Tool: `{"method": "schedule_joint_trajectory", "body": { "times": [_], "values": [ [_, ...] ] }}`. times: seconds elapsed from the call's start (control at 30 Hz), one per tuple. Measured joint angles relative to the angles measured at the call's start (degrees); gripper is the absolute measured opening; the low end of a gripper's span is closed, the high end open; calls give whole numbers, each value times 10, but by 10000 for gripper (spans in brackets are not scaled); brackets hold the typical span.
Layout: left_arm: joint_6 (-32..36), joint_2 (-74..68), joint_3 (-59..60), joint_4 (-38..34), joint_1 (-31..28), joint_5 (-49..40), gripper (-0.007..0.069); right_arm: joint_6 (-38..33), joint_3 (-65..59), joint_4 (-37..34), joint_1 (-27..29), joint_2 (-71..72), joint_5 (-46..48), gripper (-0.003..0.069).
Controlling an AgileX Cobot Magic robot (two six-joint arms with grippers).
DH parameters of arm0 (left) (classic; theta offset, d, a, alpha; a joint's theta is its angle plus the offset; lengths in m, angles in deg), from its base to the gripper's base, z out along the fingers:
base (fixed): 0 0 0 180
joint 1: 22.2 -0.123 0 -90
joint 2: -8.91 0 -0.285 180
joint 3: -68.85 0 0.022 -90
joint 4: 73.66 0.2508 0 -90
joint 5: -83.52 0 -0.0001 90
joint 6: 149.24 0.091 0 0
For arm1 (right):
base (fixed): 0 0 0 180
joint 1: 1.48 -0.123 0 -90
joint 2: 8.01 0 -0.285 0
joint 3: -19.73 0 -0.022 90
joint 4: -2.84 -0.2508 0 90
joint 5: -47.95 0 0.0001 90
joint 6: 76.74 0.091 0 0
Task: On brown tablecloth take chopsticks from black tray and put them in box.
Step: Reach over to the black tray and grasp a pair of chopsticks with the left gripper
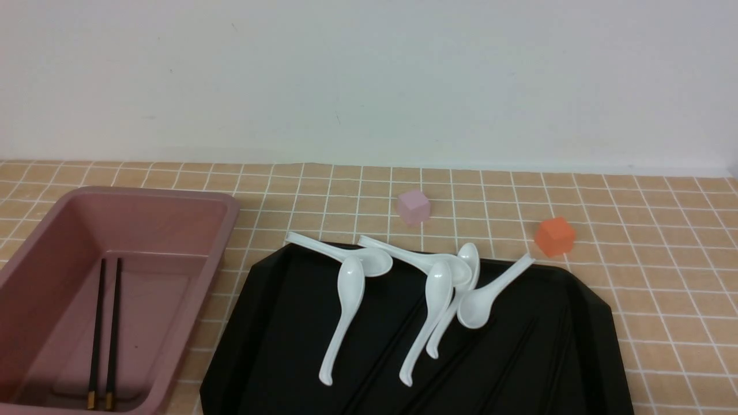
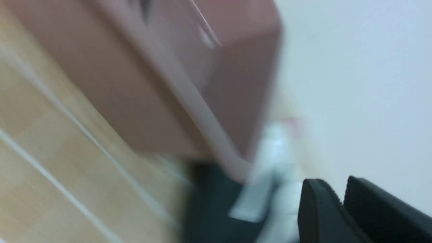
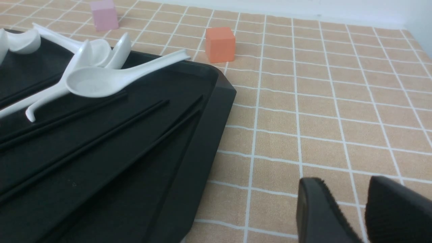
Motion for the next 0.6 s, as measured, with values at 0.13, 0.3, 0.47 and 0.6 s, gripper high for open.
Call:
{"method": "schedule_joint_trajectory", "body": {
  "times": [0.13,0.3,0.47,0.6],
  "values": [
    [-68,0,0,-142,0,8,132,0,0,0,0,0,0,239],
    [-75,0,0,-193,0,15,136,0,0,0,0,0,0,239],
    [-54,0,0,-195,0,16,144,0,0,0,0,0,0,239],
    [-32,0,0,-195,0,84,145,0,0,0,0,0,0,239]
  ]
}}
